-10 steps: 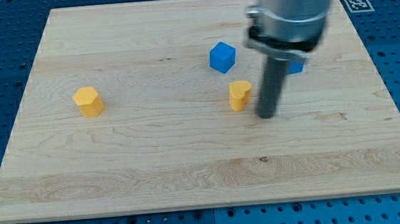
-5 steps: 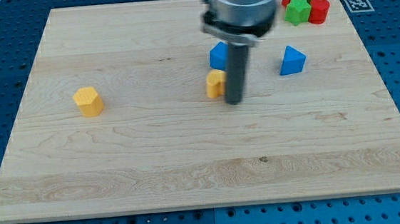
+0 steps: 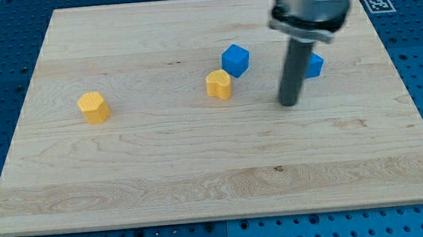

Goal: Move yellow heart towards the yellow hexagon

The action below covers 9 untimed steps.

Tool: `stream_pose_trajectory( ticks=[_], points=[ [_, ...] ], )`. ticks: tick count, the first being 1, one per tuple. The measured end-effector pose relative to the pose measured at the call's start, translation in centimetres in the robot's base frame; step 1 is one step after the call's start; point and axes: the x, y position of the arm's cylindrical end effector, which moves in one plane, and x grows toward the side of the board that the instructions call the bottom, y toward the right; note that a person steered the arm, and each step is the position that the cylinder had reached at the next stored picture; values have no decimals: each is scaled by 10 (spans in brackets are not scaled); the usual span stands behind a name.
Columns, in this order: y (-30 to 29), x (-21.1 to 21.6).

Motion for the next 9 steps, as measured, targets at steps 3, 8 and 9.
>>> stream_pose_trajectory(
  ticks=[3, 8, 9],
  points=[
    [-42, -5],
    [-202, -66],
    [-180, -66]
  ],
)
